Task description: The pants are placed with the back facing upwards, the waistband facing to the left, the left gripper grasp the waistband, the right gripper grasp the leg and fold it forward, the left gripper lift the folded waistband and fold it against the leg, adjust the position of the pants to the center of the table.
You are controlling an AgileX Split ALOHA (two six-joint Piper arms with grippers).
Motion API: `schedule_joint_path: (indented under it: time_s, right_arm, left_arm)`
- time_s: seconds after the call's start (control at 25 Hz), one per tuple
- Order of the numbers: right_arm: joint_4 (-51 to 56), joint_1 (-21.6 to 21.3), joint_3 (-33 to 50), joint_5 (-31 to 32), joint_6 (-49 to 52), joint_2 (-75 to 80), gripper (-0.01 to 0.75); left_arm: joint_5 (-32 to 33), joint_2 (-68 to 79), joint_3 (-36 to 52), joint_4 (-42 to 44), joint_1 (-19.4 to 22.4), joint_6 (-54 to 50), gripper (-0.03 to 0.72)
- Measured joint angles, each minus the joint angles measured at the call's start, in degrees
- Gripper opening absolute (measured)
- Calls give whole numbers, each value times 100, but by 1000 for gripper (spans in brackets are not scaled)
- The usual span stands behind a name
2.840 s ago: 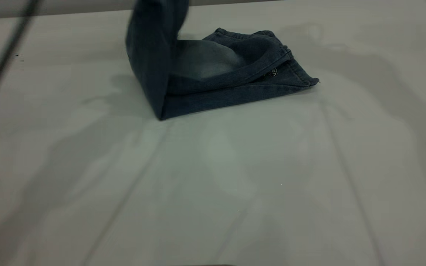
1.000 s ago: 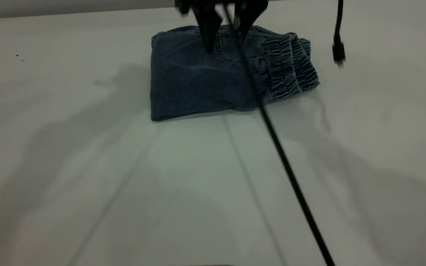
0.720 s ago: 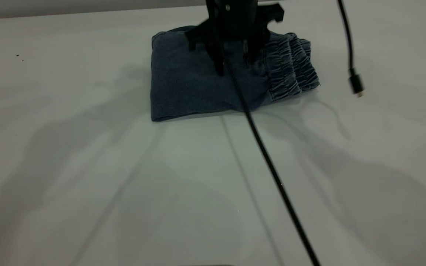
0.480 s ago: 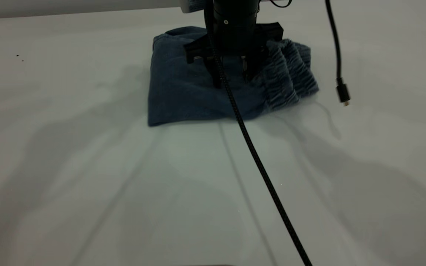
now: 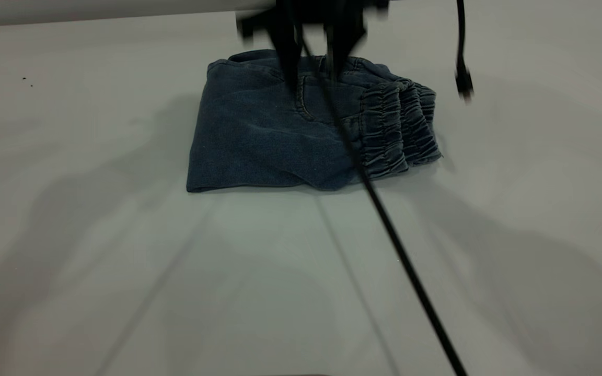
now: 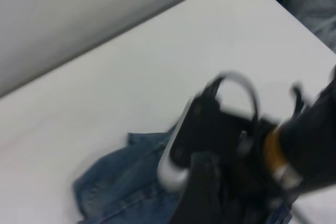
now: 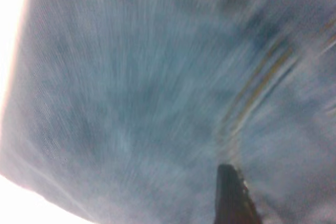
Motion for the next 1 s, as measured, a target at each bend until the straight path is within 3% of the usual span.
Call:
schedule_joint_path:
  time_s: [0.32,0.56,0.68,1.0]
  right_arm:
    - [137,0,-317,172,-412,-1695,318]
    - [445,0,-138,239,-951,-3297,318]
    - [452,0,359,251,-1199,-4246,318]
    - [409,0,2874,290,-1447,-6276,318]
  left_arm:
    - [1072,-1470,0,700,393,-95,575]
    - [2438,-2578,0,2423,424,-1165,575]
    - [3112,-3001,0,3241,424,-1893,575]
    - [3117,-3855,529,3757,426,-2641,575]
